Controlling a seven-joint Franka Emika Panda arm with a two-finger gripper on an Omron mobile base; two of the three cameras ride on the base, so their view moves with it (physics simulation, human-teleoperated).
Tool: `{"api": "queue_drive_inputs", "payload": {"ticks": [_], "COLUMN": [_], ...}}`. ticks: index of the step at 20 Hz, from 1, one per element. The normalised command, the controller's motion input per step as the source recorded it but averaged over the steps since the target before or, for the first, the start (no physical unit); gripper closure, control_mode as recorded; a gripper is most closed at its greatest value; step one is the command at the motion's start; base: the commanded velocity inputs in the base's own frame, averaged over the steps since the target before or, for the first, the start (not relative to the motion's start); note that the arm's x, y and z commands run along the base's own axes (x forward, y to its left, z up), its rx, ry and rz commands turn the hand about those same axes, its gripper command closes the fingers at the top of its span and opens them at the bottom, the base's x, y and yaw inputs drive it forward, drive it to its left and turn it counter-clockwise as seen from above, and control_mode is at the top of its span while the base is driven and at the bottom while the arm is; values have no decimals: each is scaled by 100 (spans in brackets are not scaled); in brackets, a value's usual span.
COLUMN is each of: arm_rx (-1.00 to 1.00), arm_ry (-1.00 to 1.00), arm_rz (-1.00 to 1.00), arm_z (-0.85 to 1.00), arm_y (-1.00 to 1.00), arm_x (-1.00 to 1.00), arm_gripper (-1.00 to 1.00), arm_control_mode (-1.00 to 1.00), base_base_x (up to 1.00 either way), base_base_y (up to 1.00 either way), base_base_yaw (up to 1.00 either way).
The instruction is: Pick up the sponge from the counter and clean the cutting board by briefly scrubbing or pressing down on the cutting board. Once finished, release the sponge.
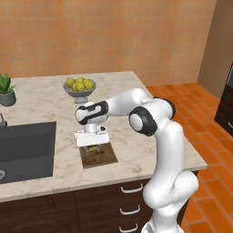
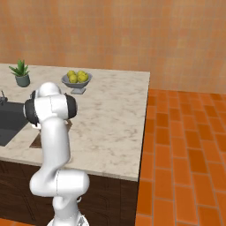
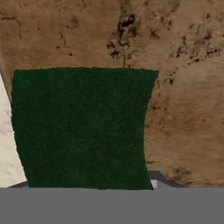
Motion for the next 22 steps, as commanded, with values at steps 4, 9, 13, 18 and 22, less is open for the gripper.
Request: {"api": "queue_drive_inputs", "payload": {"ticks": [4, 9, 13, 18, 22], "arm_rx": [6, 6, 2, -3, 0], "arm_ry": [0, 0, 0, 0, -4], "arm_rz": [2, 2, 0, 0, -3], "arm_z": [-29, -23, 24, 47, -1], "arm_y": [-19, -23, -32, -54, -84], "arm_x": [-99, -96, -16, 22, 7], "arm_gripper": [100, 100, 100, 100, 100], "arm_control_mode": [-100, -100, -100, -100, -100], "base_base_x": [0, 0, 0, 0, 0], "base_base_y": [0, 0, 0, 0, 0], "base_base_yaw": [0, 0, 0, 0, 0]}}
